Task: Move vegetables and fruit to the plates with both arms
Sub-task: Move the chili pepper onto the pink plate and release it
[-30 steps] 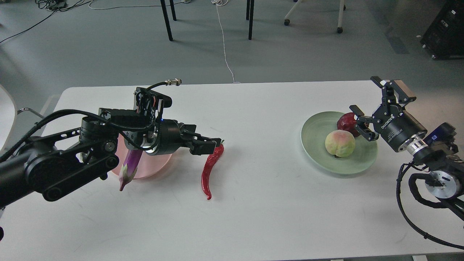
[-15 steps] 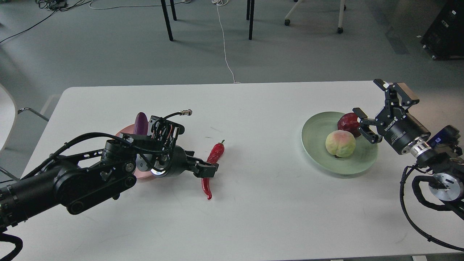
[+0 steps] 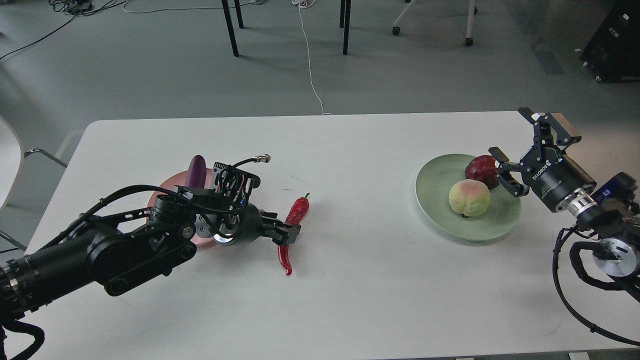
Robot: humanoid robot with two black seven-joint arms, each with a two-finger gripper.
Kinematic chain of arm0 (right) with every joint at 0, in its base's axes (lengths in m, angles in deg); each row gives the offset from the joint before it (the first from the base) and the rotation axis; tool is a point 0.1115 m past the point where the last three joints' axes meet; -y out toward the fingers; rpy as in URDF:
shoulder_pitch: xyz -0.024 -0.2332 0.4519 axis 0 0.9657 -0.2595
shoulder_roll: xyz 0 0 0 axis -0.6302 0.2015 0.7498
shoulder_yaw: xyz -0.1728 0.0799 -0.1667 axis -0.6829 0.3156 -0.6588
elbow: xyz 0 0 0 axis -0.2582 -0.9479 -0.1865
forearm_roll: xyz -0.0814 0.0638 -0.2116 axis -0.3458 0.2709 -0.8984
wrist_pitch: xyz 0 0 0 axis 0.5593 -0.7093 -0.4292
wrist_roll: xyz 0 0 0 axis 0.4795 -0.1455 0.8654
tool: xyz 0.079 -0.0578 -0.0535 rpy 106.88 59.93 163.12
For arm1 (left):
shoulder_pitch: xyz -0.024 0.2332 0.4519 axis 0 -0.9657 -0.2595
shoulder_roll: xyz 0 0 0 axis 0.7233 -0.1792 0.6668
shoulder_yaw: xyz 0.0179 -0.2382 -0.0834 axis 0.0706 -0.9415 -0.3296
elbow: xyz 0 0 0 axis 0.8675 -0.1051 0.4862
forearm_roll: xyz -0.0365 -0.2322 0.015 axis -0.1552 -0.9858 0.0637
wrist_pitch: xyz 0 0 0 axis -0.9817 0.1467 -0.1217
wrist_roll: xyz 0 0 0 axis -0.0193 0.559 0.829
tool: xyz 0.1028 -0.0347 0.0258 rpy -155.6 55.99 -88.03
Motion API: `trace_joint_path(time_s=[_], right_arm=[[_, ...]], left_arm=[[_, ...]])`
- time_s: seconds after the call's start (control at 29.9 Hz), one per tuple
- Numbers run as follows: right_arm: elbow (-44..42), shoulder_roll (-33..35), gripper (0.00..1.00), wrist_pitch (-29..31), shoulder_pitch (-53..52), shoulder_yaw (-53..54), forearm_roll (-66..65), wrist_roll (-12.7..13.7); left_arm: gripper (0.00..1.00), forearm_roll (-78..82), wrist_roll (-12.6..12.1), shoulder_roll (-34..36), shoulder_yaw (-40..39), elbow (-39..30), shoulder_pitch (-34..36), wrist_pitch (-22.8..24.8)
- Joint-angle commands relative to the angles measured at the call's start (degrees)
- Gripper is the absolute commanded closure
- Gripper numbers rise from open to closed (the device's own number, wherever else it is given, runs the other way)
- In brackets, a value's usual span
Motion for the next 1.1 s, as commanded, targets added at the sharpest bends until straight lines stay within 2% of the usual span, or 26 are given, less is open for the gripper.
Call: trace_joint_path(time_s=[0.0,0.37,0.87,1.0,1.07], right_arm=[[-0.01,-0.01,0.01,0.0,0.0,-0.05,0.0,0.0],[-0.01,-0.01,0.01,0.0,0.0,0.03,0.0,0.0],[-0.09,-0.27,0.01,0.0,0.0,0.03,-0.79,0.0],[-0.09,-0.36,0.01,0.0,0.0,0.03,-0.97,0.0],[-0.09,-0.36,0.01,-0.09,0.0,0.03,-0.97,0.0]], left_arm=[[0.72,0.01,-0.04,0.02,0.0,0.02,-0.18,0.0],[0.77,-0.52,-0.21,1.78,-0.88,-2.52,0.43,0.0],[0.76,-5.79,0.4,17.42,-1.5,-3.58,2.19,0.0],[0.72,-5.97,0.58,18.39,-1.24,-3.05,1.93,0.0],[0.63,-5.97,0.67,18.31,-1.41,-3.05,1.67,0.0]])
